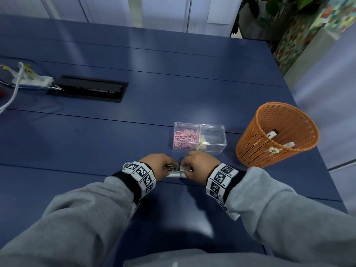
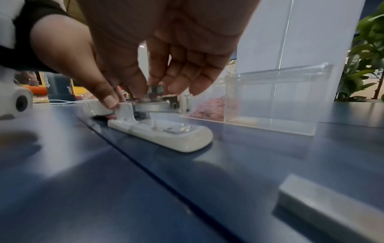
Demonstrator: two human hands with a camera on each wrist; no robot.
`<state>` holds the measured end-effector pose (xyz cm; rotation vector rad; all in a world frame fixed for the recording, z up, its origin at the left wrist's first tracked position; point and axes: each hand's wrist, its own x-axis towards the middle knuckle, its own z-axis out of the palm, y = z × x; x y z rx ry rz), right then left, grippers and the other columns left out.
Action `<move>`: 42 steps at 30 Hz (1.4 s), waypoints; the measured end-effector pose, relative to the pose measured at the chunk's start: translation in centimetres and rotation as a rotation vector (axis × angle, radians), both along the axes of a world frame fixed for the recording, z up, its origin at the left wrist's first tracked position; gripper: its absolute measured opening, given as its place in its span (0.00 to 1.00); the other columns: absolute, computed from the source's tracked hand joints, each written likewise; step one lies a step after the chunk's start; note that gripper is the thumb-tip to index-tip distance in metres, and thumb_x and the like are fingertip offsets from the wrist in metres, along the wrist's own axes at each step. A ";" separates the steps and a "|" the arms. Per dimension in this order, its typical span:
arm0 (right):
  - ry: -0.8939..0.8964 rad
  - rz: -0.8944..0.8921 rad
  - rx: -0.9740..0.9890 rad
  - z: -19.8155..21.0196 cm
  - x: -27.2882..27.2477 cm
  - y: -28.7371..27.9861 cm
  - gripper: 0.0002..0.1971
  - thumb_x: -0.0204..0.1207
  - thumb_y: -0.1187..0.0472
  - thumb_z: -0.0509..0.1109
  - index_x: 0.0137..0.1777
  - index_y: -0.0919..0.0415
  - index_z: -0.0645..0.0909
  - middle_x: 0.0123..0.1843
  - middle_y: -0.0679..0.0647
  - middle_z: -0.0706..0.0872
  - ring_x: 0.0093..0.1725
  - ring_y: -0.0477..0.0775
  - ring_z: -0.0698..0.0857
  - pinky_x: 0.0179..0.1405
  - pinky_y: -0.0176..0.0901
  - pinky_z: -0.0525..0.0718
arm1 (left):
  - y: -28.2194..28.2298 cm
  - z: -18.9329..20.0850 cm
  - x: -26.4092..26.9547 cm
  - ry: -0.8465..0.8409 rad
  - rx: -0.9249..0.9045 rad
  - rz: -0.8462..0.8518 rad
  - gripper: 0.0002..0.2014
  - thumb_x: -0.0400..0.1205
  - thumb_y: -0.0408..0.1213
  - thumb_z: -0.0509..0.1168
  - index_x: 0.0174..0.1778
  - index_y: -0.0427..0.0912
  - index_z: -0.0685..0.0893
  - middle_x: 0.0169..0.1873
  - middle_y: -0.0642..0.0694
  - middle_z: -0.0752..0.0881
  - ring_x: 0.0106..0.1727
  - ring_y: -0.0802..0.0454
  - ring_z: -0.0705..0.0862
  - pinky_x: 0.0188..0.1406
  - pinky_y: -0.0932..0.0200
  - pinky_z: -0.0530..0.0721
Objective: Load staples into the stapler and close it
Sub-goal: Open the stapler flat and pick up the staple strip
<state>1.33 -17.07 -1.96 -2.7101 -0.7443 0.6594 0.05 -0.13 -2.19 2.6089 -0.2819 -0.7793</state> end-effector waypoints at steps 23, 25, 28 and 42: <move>0.035 0.043 -0.036 -0.4 0.6 0.0 0.13 0.75 0.55 0.68 0.57 0.58 0.84 0.58 0.58 0.83 0.59 0.60 0.81 0.57 0.48 0.78 | 0.2 -0.3 0.0 0.015 -0.010 -0.023 0.21 0.79 0.32 0.65 0.68 0.53 0.79 0.67 0.47 0.81 0.68 0.47 0.78 0.71 0.55 0.74; 0.062 -0.021 -0.012 -0.1 0.8 -1.0 0.18 0.73 0.52 0.71 0.61 0.58 0.82 0.61 0.57 0.82 0.61 0.58 0.80 0.61 0.47 0.77 | 0.3 -0.4 0.0 0.013 -0.018 -0.017 0.21 0.79 0.32 0.65 0.67 0.54 0.79 0.67 0.48 0.81 0.69 0.48 0.78 0.71 0.55 0.74; 0.066 -0.156 0.018 0.5 1.6 -3.8 0.21 0.72 0.51 0.72 0.64 0.56 0.80 0.63 0.55 0.81 0.63 0.56 0.80 0.65 0.46 0.77 | 0.4 -0.5 0.1 0.021 -0.012 -0.015 0.21 0.79 0.33 0.64 0.68 0.55 0.78 0.68 0.48 0.80 0.69 0.48 0.77 0.72 0.55 0.73; 0.147 -0.231 -0.157 -2.0 -0.7 -8.2 0.12 0.69 0.52 0.75 0.46 0.53 0.75 0.48 0.49 0.73 0.48 0.54 0.78 0.54 0.46 0.79 | 0.1 -0.8 -0.3 0.007 -0.028 -0.049 0.26 0.81 0.31 0.60 0.71 0.60 0.72 0.67 0.47 0.79 0.68 0.46 0.76 0.71 0.52 0.74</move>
